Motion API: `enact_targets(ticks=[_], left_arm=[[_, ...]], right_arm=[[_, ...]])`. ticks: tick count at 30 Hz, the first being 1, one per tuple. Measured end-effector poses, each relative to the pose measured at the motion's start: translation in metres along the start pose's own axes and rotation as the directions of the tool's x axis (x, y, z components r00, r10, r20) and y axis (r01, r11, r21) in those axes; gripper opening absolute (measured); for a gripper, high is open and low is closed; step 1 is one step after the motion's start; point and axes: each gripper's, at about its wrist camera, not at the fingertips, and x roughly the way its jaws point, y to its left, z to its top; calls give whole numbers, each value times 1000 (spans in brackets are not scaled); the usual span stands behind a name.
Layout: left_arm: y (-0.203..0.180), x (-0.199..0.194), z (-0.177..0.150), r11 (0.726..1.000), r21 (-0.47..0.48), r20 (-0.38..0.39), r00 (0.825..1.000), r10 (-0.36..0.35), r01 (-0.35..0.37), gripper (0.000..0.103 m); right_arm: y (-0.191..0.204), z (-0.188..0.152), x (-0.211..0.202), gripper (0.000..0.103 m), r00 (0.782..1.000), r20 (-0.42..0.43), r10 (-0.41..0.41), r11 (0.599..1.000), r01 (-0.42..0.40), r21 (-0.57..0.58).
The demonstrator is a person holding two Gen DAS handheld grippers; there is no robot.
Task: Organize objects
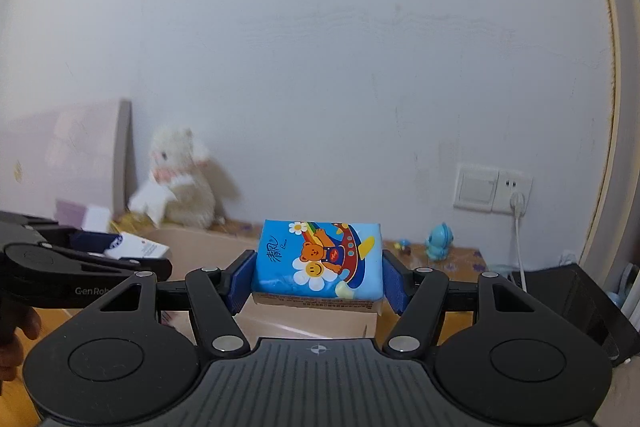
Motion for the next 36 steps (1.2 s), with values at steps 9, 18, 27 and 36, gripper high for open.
enact_targets(ticks=[9,18,27,36], left_arm=[[-5,37,-24,1000,24,-175,984,-6,10,63],[5,1,-24,1000,-5,-121,993,3,-4,91],[18,-45,-29,999,-25,-74,997,20,-22,93],[28,-92,-60,997,-64,-47,999,28,-31,97]], right_arm=[[16,-37,59,62,976,-215,-28,998,15,-62],[18,-32,29,103,988,-152,-34,997,23,-71],[9,-25,-18,103,990,-135,-40,998,32,-57],[12,-48,-54,103,984,-175,-31,999,22,-49]])
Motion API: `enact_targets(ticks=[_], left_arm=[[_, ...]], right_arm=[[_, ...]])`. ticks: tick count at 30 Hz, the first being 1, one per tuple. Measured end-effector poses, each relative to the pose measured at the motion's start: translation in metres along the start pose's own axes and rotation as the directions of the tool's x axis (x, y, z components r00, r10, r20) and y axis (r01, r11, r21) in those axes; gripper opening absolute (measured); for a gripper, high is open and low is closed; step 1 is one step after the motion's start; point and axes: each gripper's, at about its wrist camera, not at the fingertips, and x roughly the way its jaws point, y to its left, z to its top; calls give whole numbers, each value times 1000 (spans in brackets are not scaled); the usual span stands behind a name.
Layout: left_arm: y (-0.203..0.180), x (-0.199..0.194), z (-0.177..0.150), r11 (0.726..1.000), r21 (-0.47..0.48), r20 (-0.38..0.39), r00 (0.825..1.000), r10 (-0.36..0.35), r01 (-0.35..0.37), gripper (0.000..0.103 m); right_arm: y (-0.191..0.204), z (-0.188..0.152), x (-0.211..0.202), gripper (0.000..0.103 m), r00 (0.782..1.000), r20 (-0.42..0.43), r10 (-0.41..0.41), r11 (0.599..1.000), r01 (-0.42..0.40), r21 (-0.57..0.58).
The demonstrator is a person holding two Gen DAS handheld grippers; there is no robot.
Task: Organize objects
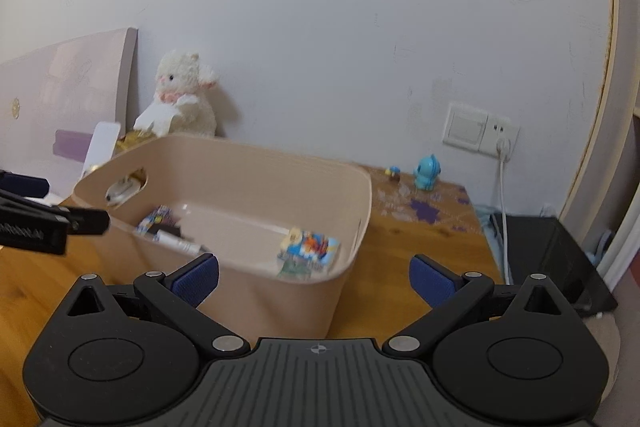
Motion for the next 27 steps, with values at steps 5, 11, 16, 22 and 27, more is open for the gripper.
enact_targets(ticks=[5,11,16,22,27], left_arm=[[-2,-19,-27,1000,27,4,1000,-8,8,97],[-7,-33,-55,999,36,4,1000,-29,28,97],[-11,-45,-72,999,48,14,1000,-26,25,97],[-12,-51,-89,999,30,15,1000,-13,13,97],[-17,-54,-100,998,54,14,1000,24,-25,97]], right_arm=[[2,-25,-6,103,999,-50,9,1000,-9,14],[8,-48,-13,103,996,-85,21,999,-19,31],[14,-66,-21,103,995,-98,35,998,-30,47],[16,-82,-30,103,994,-100,36,998,-30,60],[14,-88,-35,103,993,-108,48,997,-41,69]])
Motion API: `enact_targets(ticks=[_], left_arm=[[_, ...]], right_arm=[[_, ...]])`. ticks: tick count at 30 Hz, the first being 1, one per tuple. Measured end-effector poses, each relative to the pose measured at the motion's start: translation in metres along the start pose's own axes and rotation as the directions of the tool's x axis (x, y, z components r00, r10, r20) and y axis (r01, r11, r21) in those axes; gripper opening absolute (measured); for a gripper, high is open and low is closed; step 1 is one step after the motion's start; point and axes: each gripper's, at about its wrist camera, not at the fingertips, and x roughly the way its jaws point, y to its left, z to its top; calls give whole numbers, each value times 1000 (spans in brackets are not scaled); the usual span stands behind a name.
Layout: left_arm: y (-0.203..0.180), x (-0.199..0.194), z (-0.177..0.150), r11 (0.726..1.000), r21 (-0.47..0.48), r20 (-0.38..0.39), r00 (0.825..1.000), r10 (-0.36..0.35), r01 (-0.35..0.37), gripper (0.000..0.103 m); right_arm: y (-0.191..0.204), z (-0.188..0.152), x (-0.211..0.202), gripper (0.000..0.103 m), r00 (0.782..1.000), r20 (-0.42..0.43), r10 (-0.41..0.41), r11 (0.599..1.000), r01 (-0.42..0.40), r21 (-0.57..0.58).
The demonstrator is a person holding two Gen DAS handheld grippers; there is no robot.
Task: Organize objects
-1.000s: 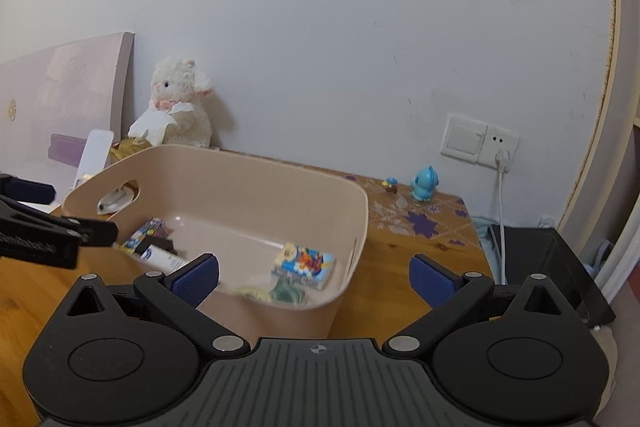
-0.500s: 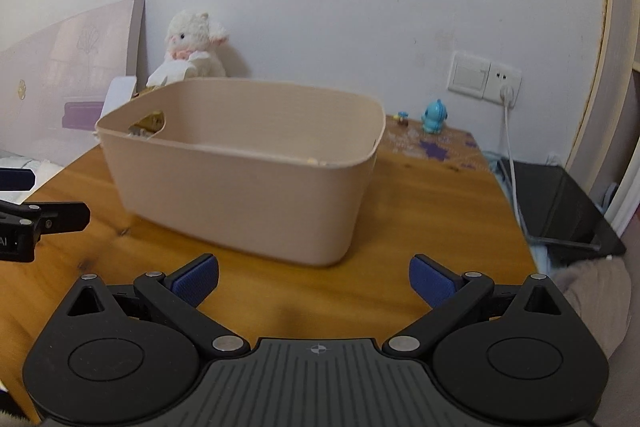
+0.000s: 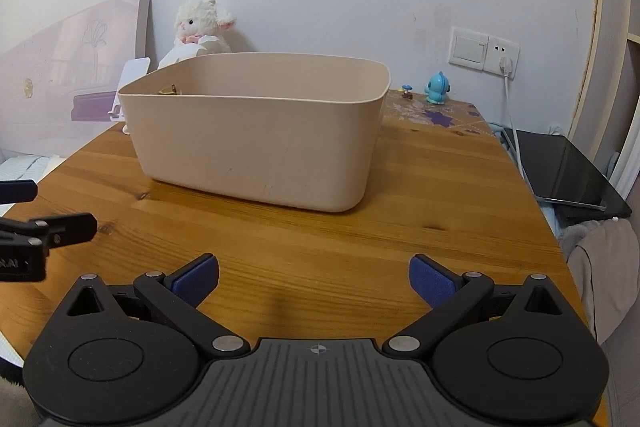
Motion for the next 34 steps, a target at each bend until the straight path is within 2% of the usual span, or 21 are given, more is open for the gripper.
enact_targets(ticks=[5,10,14,34], left_arm=[[-1,-8,-6,1000,-12,4,1000,-8,8,97],[-4,-11,-9,1000,-3,-1,1000,13,-13,97],[1,-13,-10,999,-35,-9,1000,5,-5,97],[3,-12,-12,1000,-27,-17,1000,12,-12,100]], right_arm=[[2,-5,-9,103,1000,-1,-2,1000,2,-10],[-2,-10,-17,103,1000,-12,17,1000,-17,9],[-1,-12,-23,103,1000,-8,17,1000,-17,7],[3,-9,-27,103,1000,8,29,1000,-29,-11]])
